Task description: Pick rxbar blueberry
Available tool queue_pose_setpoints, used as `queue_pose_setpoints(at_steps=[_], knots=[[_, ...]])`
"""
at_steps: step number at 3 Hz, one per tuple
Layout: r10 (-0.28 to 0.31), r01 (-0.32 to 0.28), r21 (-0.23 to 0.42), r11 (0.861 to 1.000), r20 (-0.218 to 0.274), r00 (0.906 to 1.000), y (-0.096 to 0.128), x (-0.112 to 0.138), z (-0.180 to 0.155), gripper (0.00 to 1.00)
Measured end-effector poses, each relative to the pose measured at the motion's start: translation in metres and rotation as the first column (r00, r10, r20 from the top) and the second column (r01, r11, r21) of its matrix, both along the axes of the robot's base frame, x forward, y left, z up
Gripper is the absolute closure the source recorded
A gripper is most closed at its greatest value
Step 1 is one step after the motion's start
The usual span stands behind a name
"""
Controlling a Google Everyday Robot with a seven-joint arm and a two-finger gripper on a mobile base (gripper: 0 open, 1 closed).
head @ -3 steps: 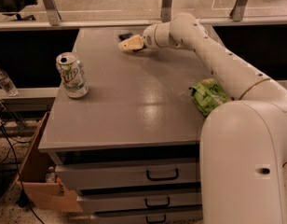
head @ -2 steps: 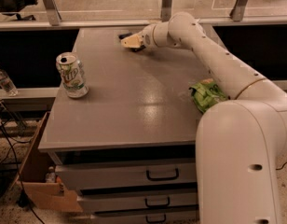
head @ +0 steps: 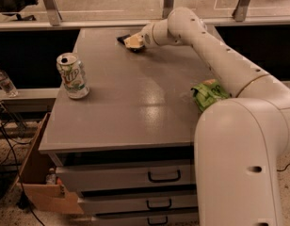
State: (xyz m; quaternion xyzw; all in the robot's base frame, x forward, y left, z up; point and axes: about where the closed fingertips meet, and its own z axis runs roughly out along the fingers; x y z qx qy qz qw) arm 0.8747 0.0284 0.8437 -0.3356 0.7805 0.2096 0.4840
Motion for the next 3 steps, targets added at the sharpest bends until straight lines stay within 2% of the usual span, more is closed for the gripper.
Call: queue_pose_setpoints(at_steps=[1,2,3], knots=[[0.044,-0.043,-0.084,0.996,0.006,0.9990,-0.005,-0.013,0.017,1.00],[0.104,-0.099,-0.153,0.983,0.027,0.9942,-0.008,-0.023,0.046,1.00],[0.165,-0.154,-0.192,0.969,0.042,0.9855,-0.016,-0.034,0.075,1.00]])
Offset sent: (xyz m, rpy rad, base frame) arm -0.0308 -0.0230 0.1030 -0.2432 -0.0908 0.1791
